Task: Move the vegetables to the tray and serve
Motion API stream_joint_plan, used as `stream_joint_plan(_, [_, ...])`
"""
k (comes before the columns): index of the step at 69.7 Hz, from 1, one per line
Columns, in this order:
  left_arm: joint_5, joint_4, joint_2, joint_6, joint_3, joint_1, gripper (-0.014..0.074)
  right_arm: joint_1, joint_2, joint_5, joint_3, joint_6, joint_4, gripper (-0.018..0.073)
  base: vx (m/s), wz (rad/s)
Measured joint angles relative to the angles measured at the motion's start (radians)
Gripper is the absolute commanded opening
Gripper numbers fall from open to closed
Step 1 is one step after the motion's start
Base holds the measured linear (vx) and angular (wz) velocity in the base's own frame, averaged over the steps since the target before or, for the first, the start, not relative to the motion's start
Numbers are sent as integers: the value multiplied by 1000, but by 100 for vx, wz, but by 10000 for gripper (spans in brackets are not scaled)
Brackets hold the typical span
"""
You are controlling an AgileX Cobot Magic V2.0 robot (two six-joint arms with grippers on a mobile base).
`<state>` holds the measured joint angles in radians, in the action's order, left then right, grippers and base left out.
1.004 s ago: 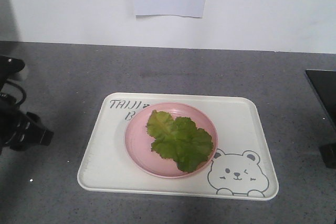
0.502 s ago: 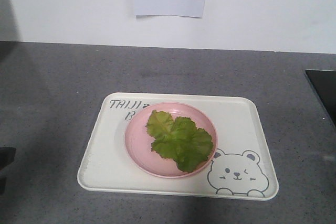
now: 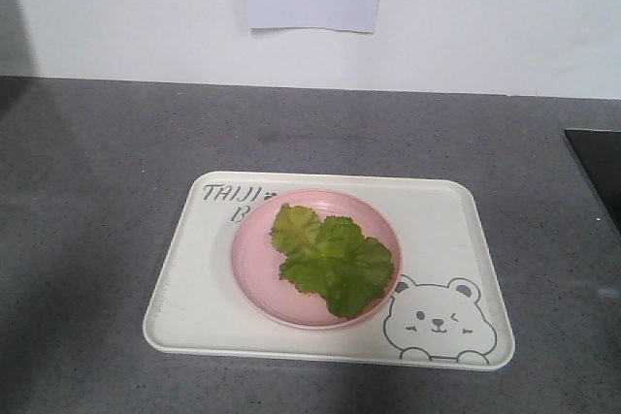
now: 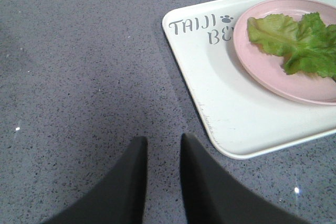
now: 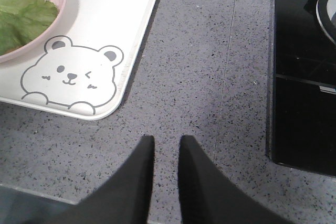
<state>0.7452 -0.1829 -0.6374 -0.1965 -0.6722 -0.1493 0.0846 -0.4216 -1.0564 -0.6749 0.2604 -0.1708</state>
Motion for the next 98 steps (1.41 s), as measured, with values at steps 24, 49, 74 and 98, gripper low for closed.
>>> stream_joint_plan(24, [8,0,0,0,0,0,-6,0,0,4,0,0,-1,-10,0,0])
stream_joint_plan(49, [9,0,0,0,0,0,-6,0,0,3,0,0,-1,-10,0,0])
stream_joint_plan(74, [-230,135,261,75,230,0,-6,0,0,5,0,0,-2,-10,0,0])
stream_joint_plan(98, [-636,140,607,207,666,85,-6,0,0,5,0,0,-4,-10,0,0])
